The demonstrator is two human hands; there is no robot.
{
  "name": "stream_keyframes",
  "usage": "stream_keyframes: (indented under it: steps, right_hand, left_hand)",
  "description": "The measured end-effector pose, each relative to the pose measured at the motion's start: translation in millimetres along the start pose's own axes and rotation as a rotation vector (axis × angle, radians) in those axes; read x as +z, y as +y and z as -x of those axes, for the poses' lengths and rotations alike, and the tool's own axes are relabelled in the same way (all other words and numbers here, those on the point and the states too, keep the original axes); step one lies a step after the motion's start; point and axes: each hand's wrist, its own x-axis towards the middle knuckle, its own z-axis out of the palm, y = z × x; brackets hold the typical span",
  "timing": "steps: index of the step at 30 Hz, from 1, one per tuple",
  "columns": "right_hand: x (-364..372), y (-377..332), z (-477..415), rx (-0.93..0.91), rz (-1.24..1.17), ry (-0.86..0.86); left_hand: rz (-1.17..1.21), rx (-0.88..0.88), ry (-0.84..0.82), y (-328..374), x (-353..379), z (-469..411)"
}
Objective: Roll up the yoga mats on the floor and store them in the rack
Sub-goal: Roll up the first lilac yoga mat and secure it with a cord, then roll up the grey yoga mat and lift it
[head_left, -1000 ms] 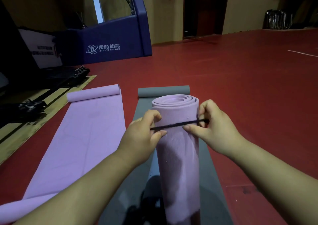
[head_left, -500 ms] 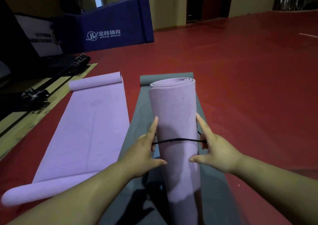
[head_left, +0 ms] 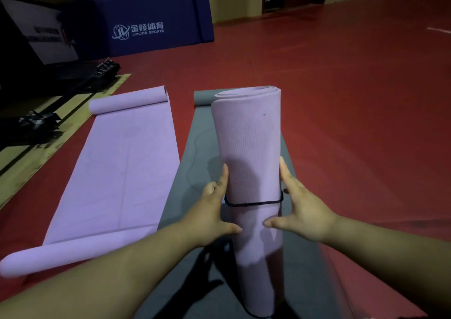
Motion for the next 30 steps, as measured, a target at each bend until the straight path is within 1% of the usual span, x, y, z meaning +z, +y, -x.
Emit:
stream_keyframes:
  steps: [4,9,11,13,15,16,18,19,21,23,25,27,30]
  right_hand:
    - [-5.4,-3.1,-8.1,0.060,-0.110,0.034]
    - [-46.4,-1.3,-21.4,0.119,-0.039,0.083]
    - [-76.6,0.4,-22.5,0.168,-0.041,0.093]
    - [-111.8,3.4,-19.7,0.225,-0.017,0.110]
    - [-144.7,9.0,-15.7,0.289,0.025,0.197]
    - [-155.9,13.4,-13.6,0.330,0.052,0.282]
    - [-165.6,24.3,-11.3,0.406,0.119,0.455]
    - [-164.1,30.3,-10.8,0.418,0.135,0.492]
    - [-153.5,39.9,-12.0,0.405,0.148,0.447]
    - [-137.5,46.0,-16.3,0.408,0.156,0.321]
    - [-114.9,51.8,-23.7,0.446,0.138,0.183]
    - [-86.9,57.8,-33.1,0.495,0.106,0.050]
    - [-37.7,65.8,-46.9,0.580,0.012,-0.095]
  left_hand:
    - [0.035,0.004,-0.004,15.9,11.9,-16.8]
    - [0.088,0.038,0.091,45.9,20.1,-54.5]
    - [0.198,0.054,0.085,58.8,23.1,-78.8]
    - [0.368,0.094,0.026,77.5,32.0,-104.3]
    - [0.514,0.143,0.003,107.6,44.5,-125.9]
    - [0.566,0.147,0.012,123.1,50.5,-134.5]
    - [0.583,0.151,0.031,145.0,62.1,-148.3]
    - [0.563,0.134,0.042,145.2,67.3,-152.9]
    - [0.513,0.019,0.075,124.9,71.3,-157.3]
    - [0.447,-0.139,0.121,86.6,69.2,-151.7]
    - [0.330,-0.270,0.150,44.4,60.6,-136.0]
    - [0.227,-0.351,0.141,7.5,48.8,-118.9]
    - [0.198,-0.473,0.099,-42.2,36.5,-101.3]
